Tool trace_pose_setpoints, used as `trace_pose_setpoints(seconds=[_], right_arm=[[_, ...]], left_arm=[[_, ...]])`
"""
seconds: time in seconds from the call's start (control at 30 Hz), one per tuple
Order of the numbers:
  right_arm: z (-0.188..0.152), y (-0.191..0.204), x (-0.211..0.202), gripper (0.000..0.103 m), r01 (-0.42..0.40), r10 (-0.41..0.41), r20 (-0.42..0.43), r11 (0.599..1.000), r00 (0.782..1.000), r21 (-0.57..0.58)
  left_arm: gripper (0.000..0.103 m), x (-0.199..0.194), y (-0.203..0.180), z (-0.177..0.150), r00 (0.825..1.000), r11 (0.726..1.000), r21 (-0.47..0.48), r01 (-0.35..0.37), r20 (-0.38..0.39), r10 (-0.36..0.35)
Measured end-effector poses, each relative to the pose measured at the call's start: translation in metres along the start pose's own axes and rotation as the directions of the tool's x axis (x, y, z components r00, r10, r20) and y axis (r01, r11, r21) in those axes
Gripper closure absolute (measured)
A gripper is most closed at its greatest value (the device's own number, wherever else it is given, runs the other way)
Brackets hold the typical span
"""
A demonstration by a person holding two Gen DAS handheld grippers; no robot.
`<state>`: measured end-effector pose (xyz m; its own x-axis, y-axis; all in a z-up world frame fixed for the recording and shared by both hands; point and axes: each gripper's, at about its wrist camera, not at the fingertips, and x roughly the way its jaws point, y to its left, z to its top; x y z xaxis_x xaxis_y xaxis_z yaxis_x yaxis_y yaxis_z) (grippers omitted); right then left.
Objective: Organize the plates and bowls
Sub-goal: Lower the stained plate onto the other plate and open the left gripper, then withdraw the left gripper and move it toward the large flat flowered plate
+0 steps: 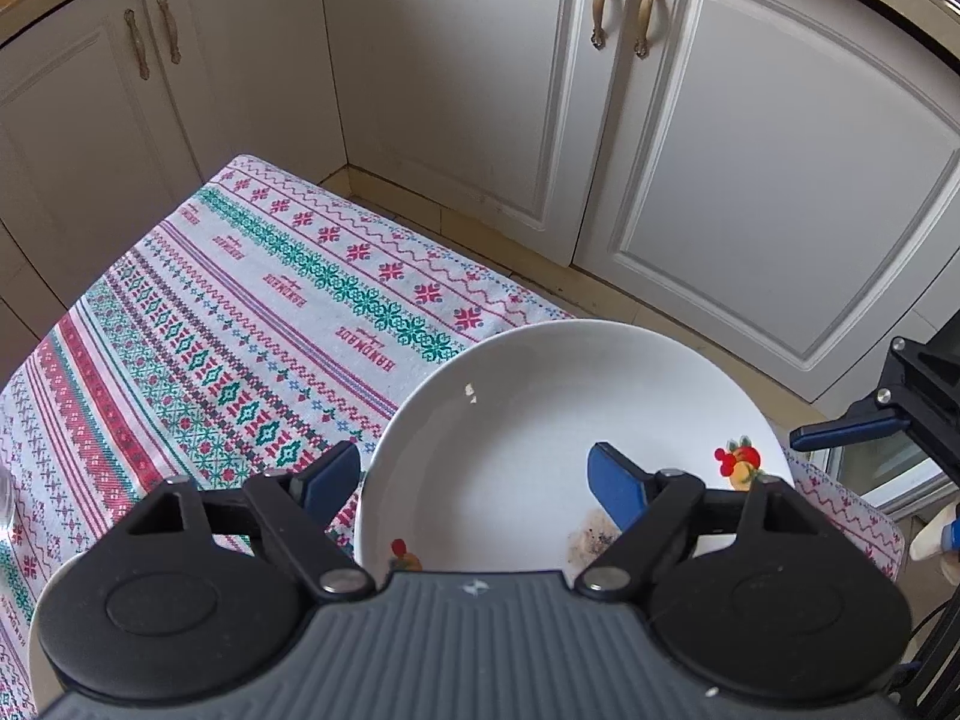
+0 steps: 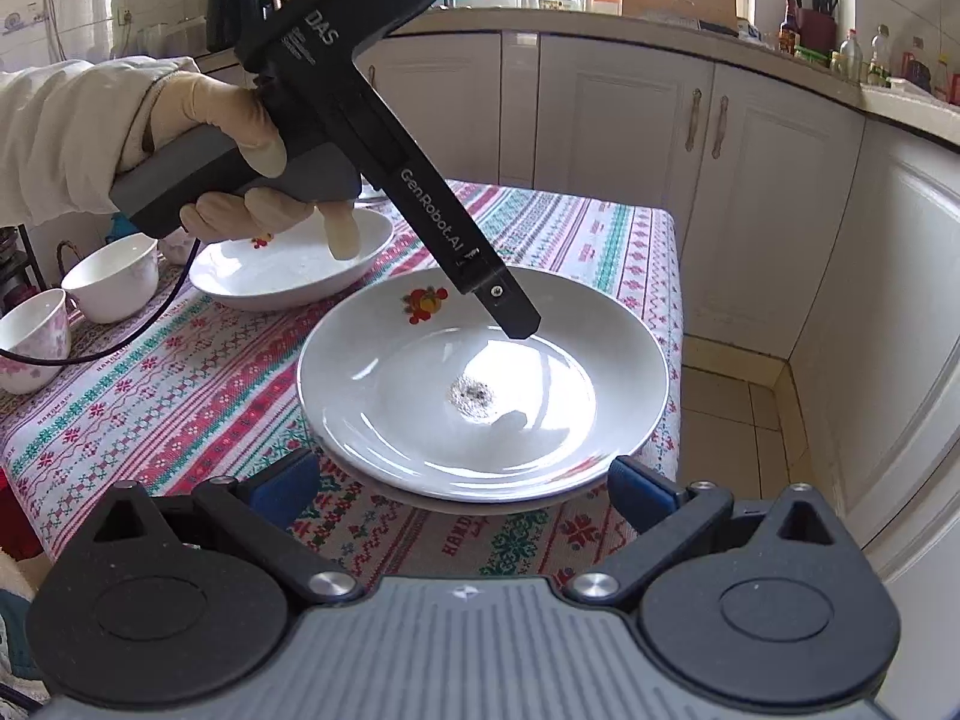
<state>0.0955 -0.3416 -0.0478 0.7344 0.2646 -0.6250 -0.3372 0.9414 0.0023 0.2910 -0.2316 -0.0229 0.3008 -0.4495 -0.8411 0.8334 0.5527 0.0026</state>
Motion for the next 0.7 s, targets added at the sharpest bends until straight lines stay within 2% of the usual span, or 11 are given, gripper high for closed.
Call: trace_pose_setpoints(seconds=[0.3,0.43,0.53,0.7], right_arm=[[0.001,0.016,-0.022,0.0,0.029,-0.029,0.046,1.0,0.999,-0.005],[0.001,0.024,-0.032,0.0,0.043,-0.043,0.067,0.999,0.997,0.0],[0.001,0.029,-0.038,0.0,0.049,-0.049,0.085,0.999,0.995,0.001],[-0.003,0.039,-0.048,0.0,0.054,-0.055,0.108,0.999,0.993,0.007]], left_arm=[[0.019,-0.057,-0.014,-0.022,0.991,0.996,-0.037,-0.084,0.098,0.087],[0.013,-0.083,-0.025,-0.04,0.981,0.989,-0.081,-0.127,0.138,0.137],[0.013,-0.099,-0.038,-0.055,0.97,0.98,-0.104,-0.168,0.161,0.183],[0.013,-0.116,-0.056,-0.086,0.964,0.969,-0.183,-0.166,0.178,0.199]])
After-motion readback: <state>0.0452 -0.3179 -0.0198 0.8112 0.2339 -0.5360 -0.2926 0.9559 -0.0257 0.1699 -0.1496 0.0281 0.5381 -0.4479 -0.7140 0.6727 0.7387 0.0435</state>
